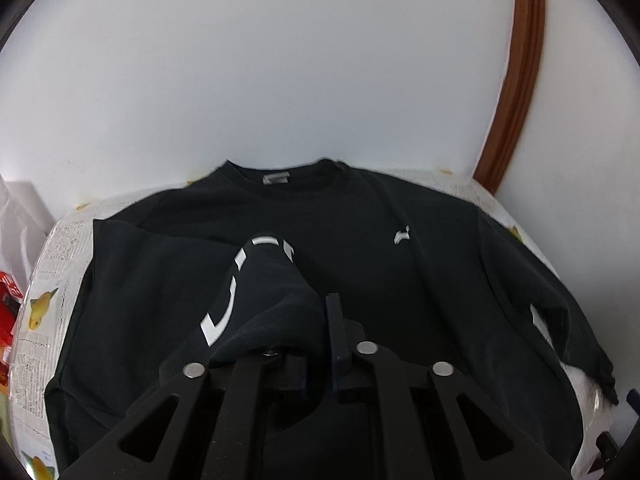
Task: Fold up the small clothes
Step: 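Open the left gripper to lay the sleeve on the sweatshirt body, then grasp the cuff of the other sleeve with the right gripper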
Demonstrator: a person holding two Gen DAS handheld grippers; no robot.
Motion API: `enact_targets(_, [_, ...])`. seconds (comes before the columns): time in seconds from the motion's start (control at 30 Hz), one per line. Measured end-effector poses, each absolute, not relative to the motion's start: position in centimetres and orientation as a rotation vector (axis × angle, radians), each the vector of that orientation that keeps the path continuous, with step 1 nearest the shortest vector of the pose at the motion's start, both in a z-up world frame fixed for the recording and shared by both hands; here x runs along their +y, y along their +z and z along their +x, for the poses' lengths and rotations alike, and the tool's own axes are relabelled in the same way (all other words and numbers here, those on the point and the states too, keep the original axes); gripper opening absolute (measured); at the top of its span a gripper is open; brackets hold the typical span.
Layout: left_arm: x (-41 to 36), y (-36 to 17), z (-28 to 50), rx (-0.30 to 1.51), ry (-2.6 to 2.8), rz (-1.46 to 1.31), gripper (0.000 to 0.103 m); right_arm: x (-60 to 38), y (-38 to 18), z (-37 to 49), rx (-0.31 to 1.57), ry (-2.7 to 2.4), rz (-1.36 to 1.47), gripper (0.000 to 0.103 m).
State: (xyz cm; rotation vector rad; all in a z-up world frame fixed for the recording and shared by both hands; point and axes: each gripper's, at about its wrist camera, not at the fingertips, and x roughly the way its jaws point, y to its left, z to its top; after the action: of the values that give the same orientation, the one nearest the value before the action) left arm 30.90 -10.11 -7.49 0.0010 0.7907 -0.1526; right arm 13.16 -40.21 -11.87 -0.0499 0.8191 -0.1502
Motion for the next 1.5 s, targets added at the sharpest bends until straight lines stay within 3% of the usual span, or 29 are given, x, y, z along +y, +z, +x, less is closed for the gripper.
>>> enact_targets(0.03, [-10.2, -7.3, 30.6, 0.8, -0.163, 0.003, 0.037, -40.1, -11.9, 13.2, 0.821, -0.149, -0.053, 0.089])
enact_targets(0.1, [-9.8, -6.4, 29.2, 0.777, -0.209, -0.026, 0.062, -39.8, -12.0, 13.5, 0.821, -0.146, -0.053, 0.089])
enact_targets(0.13, [-9.7, -5.9, 28.6, 0.762, -0.23, -0.039, 0.066, -39.5, -11.8, 13.7, 0.817, -0.142, -0.052, 0.089])
enact_targets(0.43, [-0.7, -3.4, 24.5, 0.696, -0.152, -0.13, 0.066, -33.4, -9.1, 16.4, 0.749, -0.038, -0.077, 0.087])
enact_targets(0.5, [2.2, -4.3, 24.2, 0.709, -0.082, -0.132, 0.066, -31.2, -8.8, 17.5, 0.747, -0.017, -0.1, 0.074])
enact_targets(0.57, [5.5, -6.0, 24.4, 0.746, 0.033, -0.117, 0.067, -28.3, -8.7, 18.9, 0.748, 0.016, -0.121, 0.051])
enact_targets(0.6, [6.8, -6.8, 24.5, 0.763, 0.079, -0.111, 0.066, -27.0, -8.9, 19.5, 0.759, 0.032, -0.128, 0.05])
enact_targets(0.77, [12.7, -11.6, 26.1, 0.855, 0.205, -0.142, 0.066, -19.6, -9.9, 23.0, 0.795, 0.195, -0.141, 0.052])
enact_targets(0.87, [14.4, -14.0, 27.2, 0.899, 0.22, -0.161, 0.066, -15.4, -11.0, 24.8, 0.819, 0.289, -0.157, 0.065])
enact_targets(0.93, [14.7, -15.2, 27.6, 0.913, 0.21, -0.166, 0.067, -13.0, -11.9, 25.8, 0.845, 0.342, -0.154, 0.068])
enact_targets(1.1, [13.9, -15.7, 27.8, 0.859, 0.215, -0.106, 0.067, -8.2, -14.3, 27.4, 0.919, 0.433, -0.171, 0.07])
enact_targets(1.23, [13.3, -15.6, 28.0, 0.853, 0.228, -0.087, 0.067, -5.8, -15.7, 27.5, 0.918, 0.465, -0.212, 0.079])
enact_targets(1.37, [13.6, -15.6, 28.0, 0.854, 0.222, -0.104, 0.068, -4.8, -16.8, 29.1, 0.917, 0.411, -0.194, 0.077])
enact_targets(1.5, [13.7, -15.7, 28.0, 0.855, 0.225, -0.106, 0.069, -4.2, -17.3, 29.7, 0.906, 0.399, -0.246, 0.064])
